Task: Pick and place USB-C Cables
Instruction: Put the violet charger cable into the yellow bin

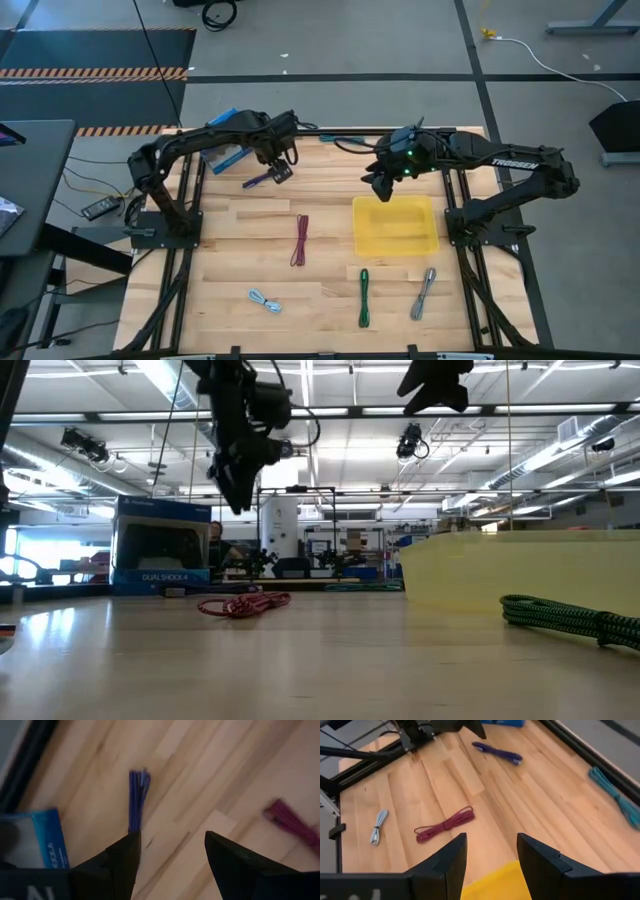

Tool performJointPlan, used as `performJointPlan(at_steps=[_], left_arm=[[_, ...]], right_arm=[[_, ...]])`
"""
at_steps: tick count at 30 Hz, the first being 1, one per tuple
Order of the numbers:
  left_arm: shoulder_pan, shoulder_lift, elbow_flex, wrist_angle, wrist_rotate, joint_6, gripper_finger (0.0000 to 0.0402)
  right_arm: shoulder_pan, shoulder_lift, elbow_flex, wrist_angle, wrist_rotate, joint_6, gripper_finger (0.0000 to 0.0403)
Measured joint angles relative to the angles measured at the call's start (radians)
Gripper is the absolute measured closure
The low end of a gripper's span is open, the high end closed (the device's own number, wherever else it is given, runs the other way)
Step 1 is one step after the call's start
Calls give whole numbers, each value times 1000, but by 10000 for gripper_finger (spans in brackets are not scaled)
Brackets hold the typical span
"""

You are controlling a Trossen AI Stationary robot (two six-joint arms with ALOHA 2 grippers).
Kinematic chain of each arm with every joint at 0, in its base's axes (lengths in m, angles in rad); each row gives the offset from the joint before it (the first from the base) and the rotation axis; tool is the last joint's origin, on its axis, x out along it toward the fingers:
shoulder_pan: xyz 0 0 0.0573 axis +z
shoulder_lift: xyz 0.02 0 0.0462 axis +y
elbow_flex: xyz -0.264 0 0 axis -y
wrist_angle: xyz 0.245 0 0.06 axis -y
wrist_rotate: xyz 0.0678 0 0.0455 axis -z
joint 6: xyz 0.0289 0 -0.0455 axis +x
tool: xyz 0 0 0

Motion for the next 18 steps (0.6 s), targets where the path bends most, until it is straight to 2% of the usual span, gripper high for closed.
performJointPlan(at_steps=[7,14,18], left_arm=[[25,0,-141,120,2,-2,175],[26,0,-278,244,46,5,175],[26,0,-307,257,-1,48,175]], right_arm=[[10,-7,0,-66,0,59,224],[15,-7,0,-103,-21,121,224],[15,-7,0,-111,-29,131,224]])
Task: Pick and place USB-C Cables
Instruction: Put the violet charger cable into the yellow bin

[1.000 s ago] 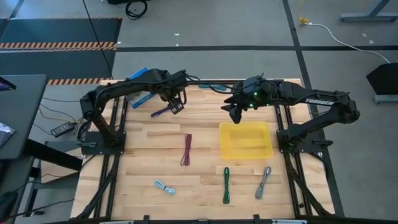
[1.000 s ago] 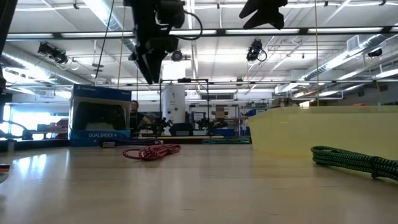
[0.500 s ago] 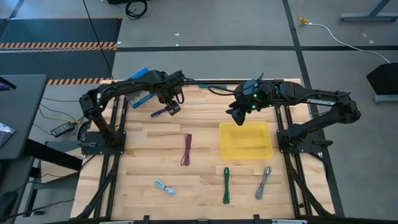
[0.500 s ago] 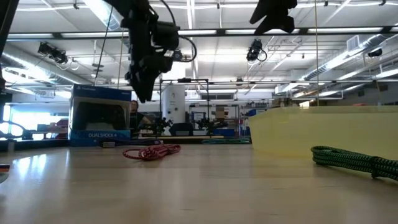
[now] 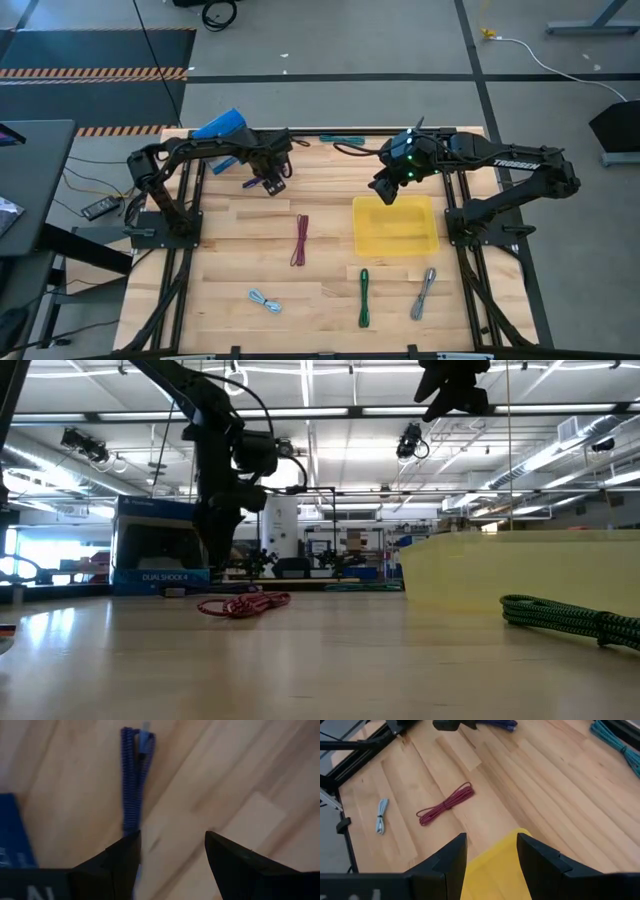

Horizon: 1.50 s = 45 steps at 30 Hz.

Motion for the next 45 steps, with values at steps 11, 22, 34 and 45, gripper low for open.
performJointPlan(at_steps=[11,22,34,45], left_arm=[[7,0,-52,74,-43,149,165],[62,0,-163,156,-48,57,144],[71,-6,-258,227,77,30,220],[8,1,-91,182,358,-146,381]], right_arm=[[0,0,0,-7,-24,3,224],[0,0,0,-8,-52,11,224],[0,0,0,-8,-100,37,224],[0,-4,0,-10,-100,-6,224]])
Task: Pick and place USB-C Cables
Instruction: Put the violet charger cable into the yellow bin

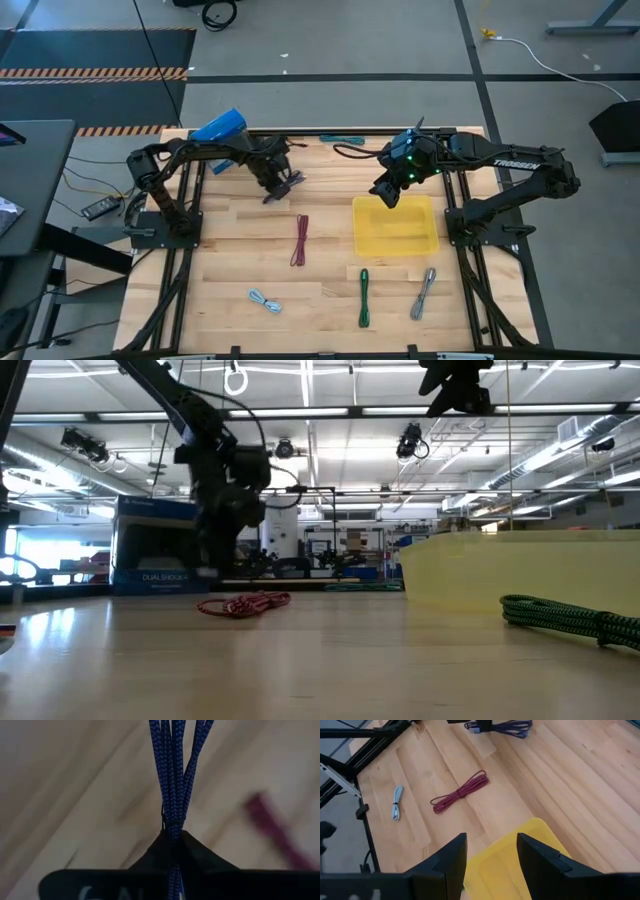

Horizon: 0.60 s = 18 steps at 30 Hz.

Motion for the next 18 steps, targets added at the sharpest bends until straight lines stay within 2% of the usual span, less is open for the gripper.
performJointPlan(at_steps=[4,9,18], left_arm=[[-56,0,135,-5,28,-20,371],[-123,0,361,4,32,-70,383],[-173,-2,761,87,-10,-164,381]], right_arm=[[-10,-33,0,43,8,3,224],[-37,-108,0,133,42,41,224],[-49,-189,0,188,99,67,224]])
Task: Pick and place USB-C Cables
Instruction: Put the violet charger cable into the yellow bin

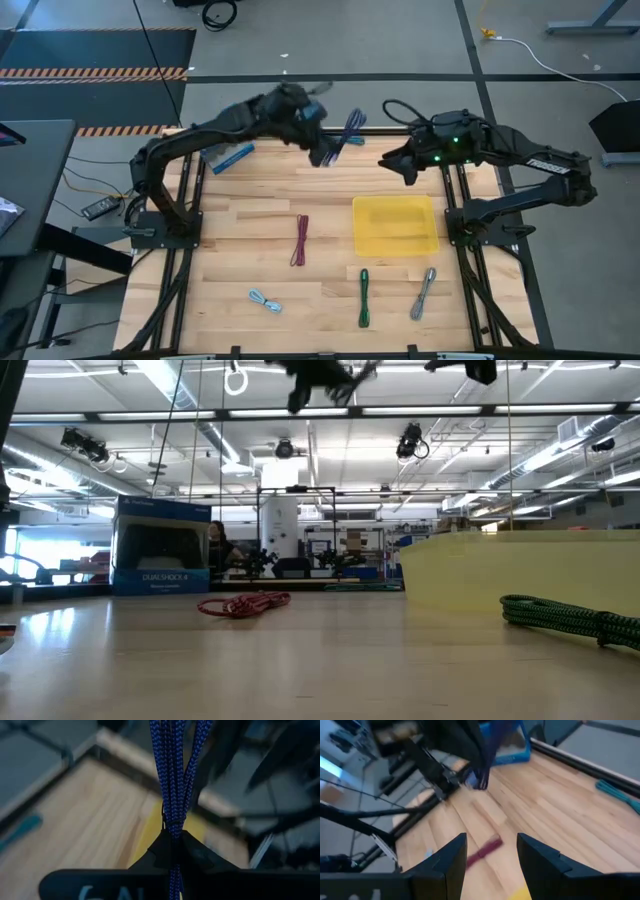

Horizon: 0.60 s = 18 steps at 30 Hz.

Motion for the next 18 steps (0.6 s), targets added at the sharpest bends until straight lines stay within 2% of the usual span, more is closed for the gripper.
performJointPlan(at_steps=[3,9,13,18], left_arm=[[-4,-1,62,32,-25,-47,381],[-26,0,70,61,-28,-111,381],[-62,0,70,69,-16,-111,381],[-111,0,70,98,-18,-123,381]], right_arm=[[0,15,0,105,19,-4,224],[0,72,0,365,94,-61,224],[-14,92,0,375,137,-65,215],[-20,106,0,391,126,-59,194]])
